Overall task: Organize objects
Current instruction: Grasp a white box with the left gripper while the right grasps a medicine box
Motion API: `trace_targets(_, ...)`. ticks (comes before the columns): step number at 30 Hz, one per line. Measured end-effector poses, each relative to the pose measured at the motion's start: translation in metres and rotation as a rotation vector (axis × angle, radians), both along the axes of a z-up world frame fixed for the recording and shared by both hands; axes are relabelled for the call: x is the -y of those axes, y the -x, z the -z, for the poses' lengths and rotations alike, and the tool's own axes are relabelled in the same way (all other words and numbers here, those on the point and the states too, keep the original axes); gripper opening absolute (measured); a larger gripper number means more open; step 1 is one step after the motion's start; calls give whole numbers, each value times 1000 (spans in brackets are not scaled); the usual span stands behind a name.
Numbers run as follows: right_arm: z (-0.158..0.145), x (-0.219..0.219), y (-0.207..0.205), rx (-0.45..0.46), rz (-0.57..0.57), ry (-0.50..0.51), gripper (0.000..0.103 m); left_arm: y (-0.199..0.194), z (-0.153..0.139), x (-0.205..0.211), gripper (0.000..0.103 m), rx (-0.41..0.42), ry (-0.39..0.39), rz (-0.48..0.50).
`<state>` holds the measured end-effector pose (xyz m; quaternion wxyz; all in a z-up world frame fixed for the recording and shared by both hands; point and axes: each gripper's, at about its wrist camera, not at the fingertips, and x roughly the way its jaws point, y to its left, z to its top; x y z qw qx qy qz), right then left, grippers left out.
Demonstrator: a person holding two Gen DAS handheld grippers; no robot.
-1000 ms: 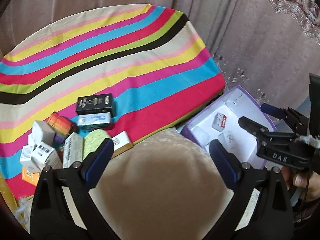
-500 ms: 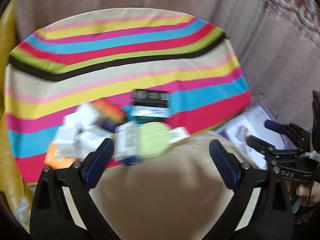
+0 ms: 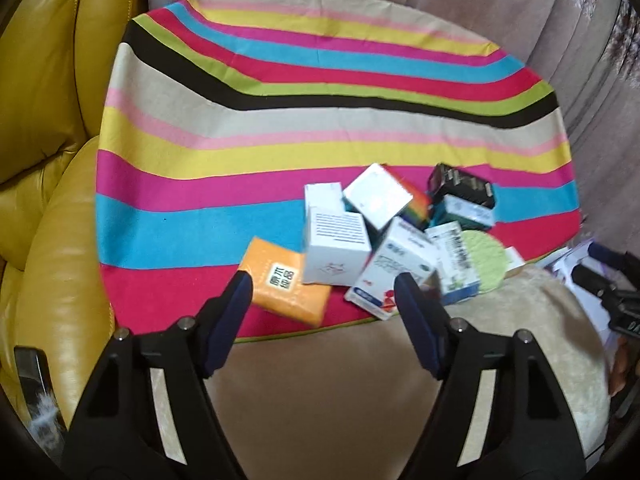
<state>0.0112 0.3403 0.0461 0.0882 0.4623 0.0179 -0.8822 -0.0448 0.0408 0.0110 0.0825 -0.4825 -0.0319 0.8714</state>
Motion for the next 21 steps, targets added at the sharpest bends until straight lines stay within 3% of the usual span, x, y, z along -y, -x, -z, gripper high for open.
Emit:
trace_targets(13, 10, 57, 14, 52, -120, 10, 84, 39, 26, -17, 67, 65, 52, 59)
trace_targets(15, 12, 67, 15, 61, -143, 3, 84, 43, 28, -19, 65, 69, 51, 62)
trace_targets(19, 14, 86, 17, 68, -180, -17, 84, 49, 36, -19, 49, 85, 31, 76)
trace_targets(21, 17, 96, 19, 74, -196, -39, 84, 49, 38, -17, 49, 82, 11, 76)
